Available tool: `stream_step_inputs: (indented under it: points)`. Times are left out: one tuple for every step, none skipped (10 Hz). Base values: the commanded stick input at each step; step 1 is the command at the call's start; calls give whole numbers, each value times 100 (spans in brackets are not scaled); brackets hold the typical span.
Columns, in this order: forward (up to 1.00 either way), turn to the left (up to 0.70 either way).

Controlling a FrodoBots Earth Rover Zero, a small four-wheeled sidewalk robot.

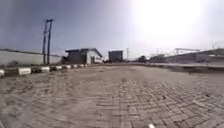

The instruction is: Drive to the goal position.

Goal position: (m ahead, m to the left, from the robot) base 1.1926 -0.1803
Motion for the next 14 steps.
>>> stream_step_inputs:
  points:
    - [100, 0]
    - [100, 0]
    - [100, 0]
    - [100, 0]
    - [100, -21]
    - [100, 0]
    - [100, 0]
    - [100, 0]
    - [100, 0]
    - [100, 0]
    - [100, 0]
    - [100, 0]
    - [100, 0]
    - [100, 0]
